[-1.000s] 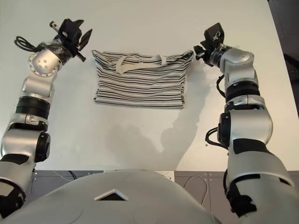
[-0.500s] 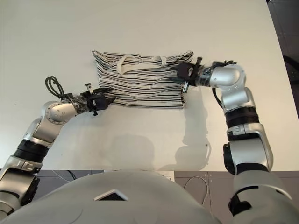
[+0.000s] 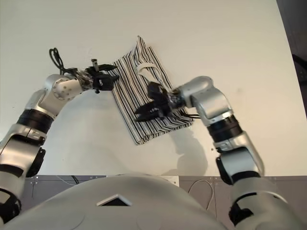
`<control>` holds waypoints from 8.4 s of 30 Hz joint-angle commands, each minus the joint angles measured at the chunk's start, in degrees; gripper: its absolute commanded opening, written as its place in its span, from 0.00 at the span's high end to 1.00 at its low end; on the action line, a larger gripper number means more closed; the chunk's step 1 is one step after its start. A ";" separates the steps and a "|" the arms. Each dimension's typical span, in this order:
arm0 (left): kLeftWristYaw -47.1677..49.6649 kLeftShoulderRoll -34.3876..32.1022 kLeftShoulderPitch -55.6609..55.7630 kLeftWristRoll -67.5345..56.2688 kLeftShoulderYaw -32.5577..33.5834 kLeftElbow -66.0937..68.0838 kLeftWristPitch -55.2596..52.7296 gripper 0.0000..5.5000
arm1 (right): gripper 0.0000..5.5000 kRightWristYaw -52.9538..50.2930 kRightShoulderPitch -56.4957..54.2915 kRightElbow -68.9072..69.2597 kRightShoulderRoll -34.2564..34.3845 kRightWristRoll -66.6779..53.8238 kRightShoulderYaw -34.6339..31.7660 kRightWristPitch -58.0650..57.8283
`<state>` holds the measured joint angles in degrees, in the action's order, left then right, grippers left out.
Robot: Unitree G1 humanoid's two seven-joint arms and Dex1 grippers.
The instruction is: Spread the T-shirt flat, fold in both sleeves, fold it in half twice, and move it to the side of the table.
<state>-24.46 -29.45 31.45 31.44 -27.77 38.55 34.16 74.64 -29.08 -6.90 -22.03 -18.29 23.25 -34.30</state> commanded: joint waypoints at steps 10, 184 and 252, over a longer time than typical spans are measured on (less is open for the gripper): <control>-11.03 -6.94 -27.07 -18.25 4.06 -45.96 -12.41 0.72 | 0.75 -2.52 3.03 4.50 -15.02 11.06 -3.44 19.95; -4.26 -22.39 -48.04 0.14 2.51 -34.07 -1.08 0.71 | 0.64 -14.59 22.59 27.24 -22.61 3.34 -9.52 16.51; -1.14 -21.65 -48.62 4.17 -3.27 -28.72 -4.70 0.71 | 0.64 6.32 -1.24 -17.12 -21.67 22.50 -0.23 43.24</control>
<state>-21.36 -49.93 -10.03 23.96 -26.29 1.34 39.75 78.96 -32.25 -30.51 -39.07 6.79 26.58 10.97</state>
